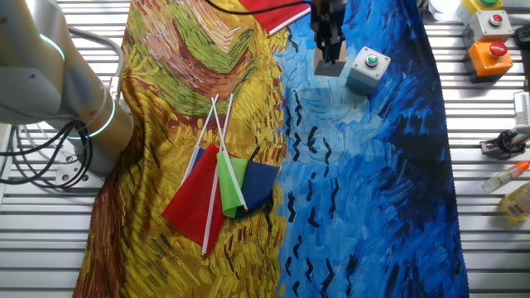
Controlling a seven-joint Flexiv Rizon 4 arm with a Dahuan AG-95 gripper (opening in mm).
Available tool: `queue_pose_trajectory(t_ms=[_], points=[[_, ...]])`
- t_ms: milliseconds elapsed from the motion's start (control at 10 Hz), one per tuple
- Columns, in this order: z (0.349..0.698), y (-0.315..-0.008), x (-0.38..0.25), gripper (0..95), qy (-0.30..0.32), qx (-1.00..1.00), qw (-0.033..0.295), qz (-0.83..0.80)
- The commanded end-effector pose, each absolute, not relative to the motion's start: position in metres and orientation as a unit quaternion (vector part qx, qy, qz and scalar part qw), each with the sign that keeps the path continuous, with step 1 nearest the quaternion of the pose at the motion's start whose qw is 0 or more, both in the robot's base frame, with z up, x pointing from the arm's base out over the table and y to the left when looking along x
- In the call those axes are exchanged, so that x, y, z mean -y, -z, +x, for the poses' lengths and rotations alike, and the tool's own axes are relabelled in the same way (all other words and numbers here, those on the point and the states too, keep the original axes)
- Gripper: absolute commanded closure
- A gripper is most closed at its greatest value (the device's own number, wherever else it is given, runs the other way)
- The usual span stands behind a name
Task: Pick up the small block on the left and move it to the right
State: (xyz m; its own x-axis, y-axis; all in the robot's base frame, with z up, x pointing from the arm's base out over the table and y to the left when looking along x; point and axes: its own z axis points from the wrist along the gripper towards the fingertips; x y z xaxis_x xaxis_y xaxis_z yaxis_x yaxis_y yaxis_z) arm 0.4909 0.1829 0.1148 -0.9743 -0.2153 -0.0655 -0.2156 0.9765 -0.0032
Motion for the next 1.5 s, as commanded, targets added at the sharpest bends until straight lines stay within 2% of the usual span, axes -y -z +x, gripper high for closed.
queue_pose_trajectory(t_ms=[100, 900, 1000, 1500], points=[[0.492, -0.114, -0.183, 95.0, -0.002, -0.993, 0.035, -0.115], [0.491, -0.106, -0.182, 95.0, -0.01, -0.992, 0.036, -0.122], [0.491, -0.104, -0.182, 76.0, -0.009, -0.992, 0.036, -0.124], [0.491, -0.099, -0.182, 76.0, -0.007, -0.991, 0.036, -0.125]])
